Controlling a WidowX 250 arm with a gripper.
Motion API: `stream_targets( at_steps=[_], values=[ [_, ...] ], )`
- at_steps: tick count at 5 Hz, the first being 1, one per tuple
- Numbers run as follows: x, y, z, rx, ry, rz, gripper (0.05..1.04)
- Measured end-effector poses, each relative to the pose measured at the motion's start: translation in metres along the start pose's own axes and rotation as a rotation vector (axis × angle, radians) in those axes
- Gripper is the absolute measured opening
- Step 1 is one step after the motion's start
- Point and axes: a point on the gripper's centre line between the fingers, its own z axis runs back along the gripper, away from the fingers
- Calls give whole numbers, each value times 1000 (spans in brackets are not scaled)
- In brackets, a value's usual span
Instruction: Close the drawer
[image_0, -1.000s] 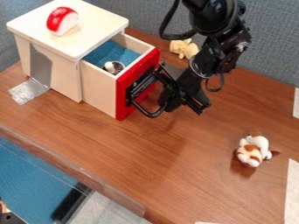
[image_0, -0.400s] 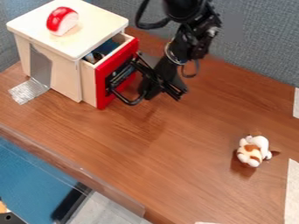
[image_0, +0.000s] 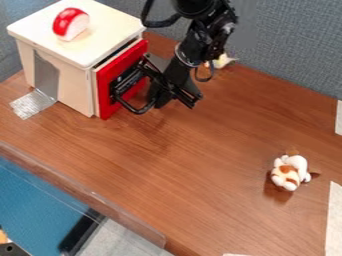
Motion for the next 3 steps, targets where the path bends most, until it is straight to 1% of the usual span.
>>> stream_targets(
  at_steps=[2, 3],
  values=[
    [0, 8, -2, -3, 8, 10, 122],
    [1, 14, 7, 3, -6, 18, 160]
  ],
)
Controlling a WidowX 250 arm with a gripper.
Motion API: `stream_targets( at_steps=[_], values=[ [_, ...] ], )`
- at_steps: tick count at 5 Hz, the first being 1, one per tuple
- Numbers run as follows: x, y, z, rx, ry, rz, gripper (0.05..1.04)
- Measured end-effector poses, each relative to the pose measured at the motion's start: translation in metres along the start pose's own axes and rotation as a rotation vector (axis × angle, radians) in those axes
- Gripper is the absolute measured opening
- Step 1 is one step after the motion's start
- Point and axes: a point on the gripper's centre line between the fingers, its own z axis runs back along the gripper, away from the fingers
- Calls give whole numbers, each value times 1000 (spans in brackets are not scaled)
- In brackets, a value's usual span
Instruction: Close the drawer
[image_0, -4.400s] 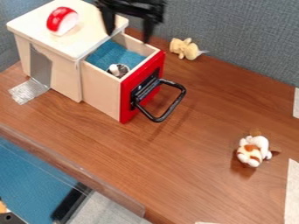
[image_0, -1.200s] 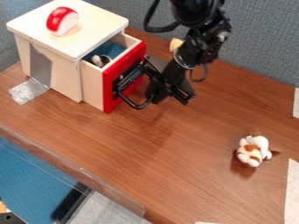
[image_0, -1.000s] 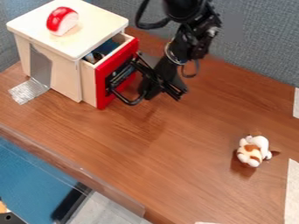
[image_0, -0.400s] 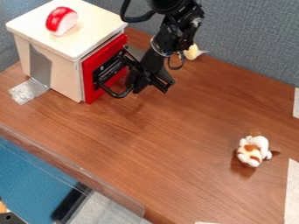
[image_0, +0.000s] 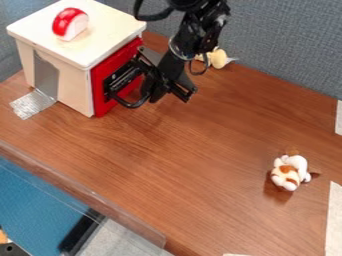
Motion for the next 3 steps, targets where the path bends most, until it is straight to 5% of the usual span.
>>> stream_targets(
  at_steps=[2, 3],
  values=[
    [-2, 9, 17, -39, 3, 23, 696],
    [3, 2, 37, -113, -30, 12, 964]
  ],
)
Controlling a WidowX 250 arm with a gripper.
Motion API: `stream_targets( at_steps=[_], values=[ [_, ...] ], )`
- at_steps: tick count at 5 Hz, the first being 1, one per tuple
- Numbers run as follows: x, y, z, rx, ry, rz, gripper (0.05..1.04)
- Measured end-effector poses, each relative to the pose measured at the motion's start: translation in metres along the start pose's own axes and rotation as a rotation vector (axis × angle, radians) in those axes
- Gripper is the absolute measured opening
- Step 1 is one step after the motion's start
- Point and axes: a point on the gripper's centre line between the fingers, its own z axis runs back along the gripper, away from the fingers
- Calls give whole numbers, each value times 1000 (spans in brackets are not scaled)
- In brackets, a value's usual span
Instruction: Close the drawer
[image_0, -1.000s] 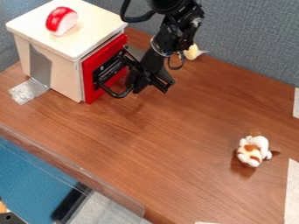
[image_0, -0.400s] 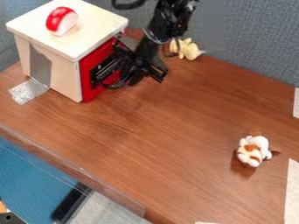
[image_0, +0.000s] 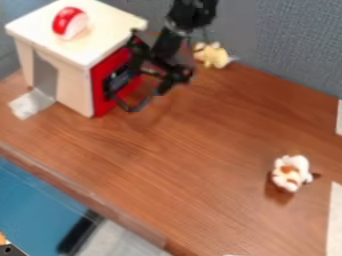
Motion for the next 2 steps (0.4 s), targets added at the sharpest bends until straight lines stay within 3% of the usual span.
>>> stream_targets(
  at_steps=[1, 2],
  values=[
    [9, -12, 34, -145, -71, -45, 1003],
    [9, -20, 45, -216, -82, -107, 999]
  ],
)
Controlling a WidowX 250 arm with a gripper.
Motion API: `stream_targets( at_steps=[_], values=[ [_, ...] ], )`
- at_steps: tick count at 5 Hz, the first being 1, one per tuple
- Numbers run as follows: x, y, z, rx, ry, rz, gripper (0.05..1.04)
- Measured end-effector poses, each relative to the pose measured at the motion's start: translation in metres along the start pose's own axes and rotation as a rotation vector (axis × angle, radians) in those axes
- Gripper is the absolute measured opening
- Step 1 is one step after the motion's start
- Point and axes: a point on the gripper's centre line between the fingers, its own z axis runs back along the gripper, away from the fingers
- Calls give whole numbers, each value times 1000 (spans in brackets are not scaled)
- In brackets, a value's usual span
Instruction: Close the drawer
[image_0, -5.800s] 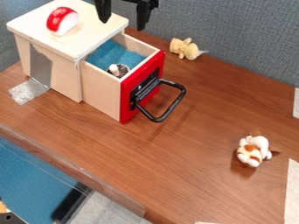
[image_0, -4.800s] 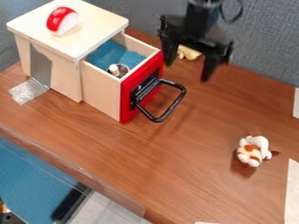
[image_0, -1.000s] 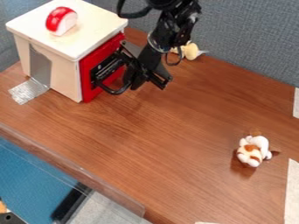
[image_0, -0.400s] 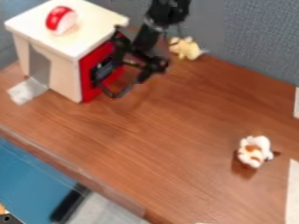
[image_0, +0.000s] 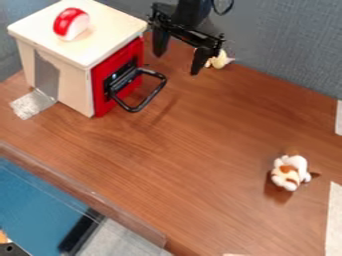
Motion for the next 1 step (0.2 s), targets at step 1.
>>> stream_targets(
  at_steps=[1],
  values=[
    [4, -5, 5, -35, -10, -46, 1000]
  ],
)
